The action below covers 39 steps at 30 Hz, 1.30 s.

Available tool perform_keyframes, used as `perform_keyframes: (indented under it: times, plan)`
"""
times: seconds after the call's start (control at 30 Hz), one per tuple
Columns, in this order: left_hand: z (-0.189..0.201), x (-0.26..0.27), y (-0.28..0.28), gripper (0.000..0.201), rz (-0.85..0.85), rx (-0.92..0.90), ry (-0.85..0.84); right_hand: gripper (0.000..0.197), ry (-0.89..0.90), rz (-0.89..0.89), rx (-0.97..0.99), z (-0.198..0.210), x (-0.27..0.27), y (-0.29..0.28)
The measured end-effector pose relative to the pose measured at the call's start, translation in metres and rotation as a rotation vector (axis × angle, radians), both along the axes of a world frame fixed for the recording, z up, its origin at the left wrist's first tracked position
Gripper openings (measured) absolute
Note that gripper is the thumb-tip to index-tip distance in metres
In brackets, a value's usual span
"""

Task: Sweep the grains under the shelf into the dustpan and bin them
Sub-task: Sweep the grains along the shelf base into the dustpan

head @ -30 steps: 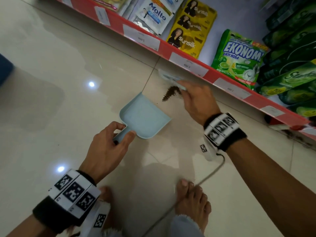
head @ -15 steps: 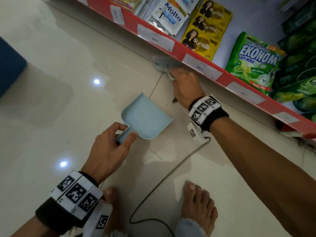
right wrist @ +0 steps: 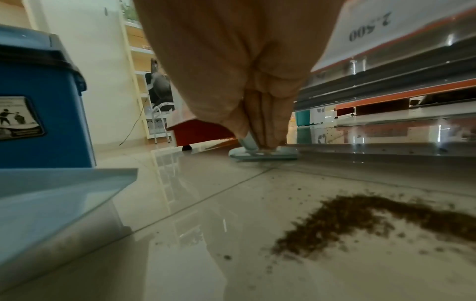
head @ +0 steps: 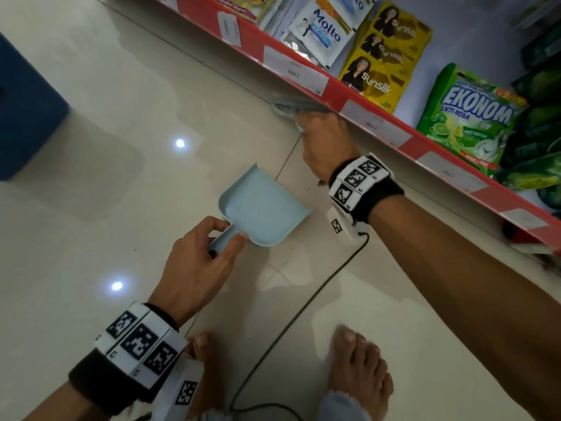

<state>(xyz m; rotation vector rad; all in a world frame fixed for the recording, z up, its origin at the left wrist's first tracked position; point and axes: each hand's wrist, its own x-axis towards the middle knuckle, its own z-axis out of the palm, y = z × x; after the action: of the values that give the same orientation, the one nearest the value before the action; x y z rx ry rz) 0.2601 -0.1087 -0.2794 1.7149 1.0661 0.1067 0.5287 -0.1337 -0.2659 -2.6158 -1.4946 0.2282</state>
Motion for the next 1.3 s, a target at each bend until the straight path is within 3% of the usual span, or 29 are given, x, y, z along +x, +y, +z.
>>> perform_keyframes:
  times: [0.2,0.37,0.53,0.63,0.8,0.97,1.17,1.3]
  plan:
    - [0.003,-0.007,0.001,0.023,0.011,0.009,0.002,0.041,0.185,0.208,-0.13,0.041,0.026,-0.072]
    - [0.003,0.004,-0.004,0.022,0.001,0.026,-0.011,0.036,0.179,0.27,-0.017,0.081,0.038,-0.102]
    - [0.007,0.008,-0.012,0.023,-0.047,0.043,-0.006,0.041,0.124,0.299,0.067,0.062,0.024,-0.036]
    - [0.008,0.005,-0.013,0.025,-0.039,0.07,0.0,0.046,0.075,0.321,-0.03,0.046,0.016,-0.009]
    - [0.011,-0.008,-0.009,0.023,-0.01,0.078,0.019,0.051,0.113,0.314,-0.236,0.041,0.03,-0.06]
    - [0.008,-0.014,-0.007,0.023,0.009,0.072,0.039,0.048,0.141,0.289,-0.163,0.069,0.051,-0.124]
    - [0.012,-0.022,-0.017,0.019,0.006,0.093,0.064,0.038,0.188,0.453,0.116,0.062,0.023,-0.061]
    - [0.012,-0.033,-0.023,0.016,0.001,0.094,0.077,0.038,0.202,0.55,0.044,0.035,-0.007,-0.027]
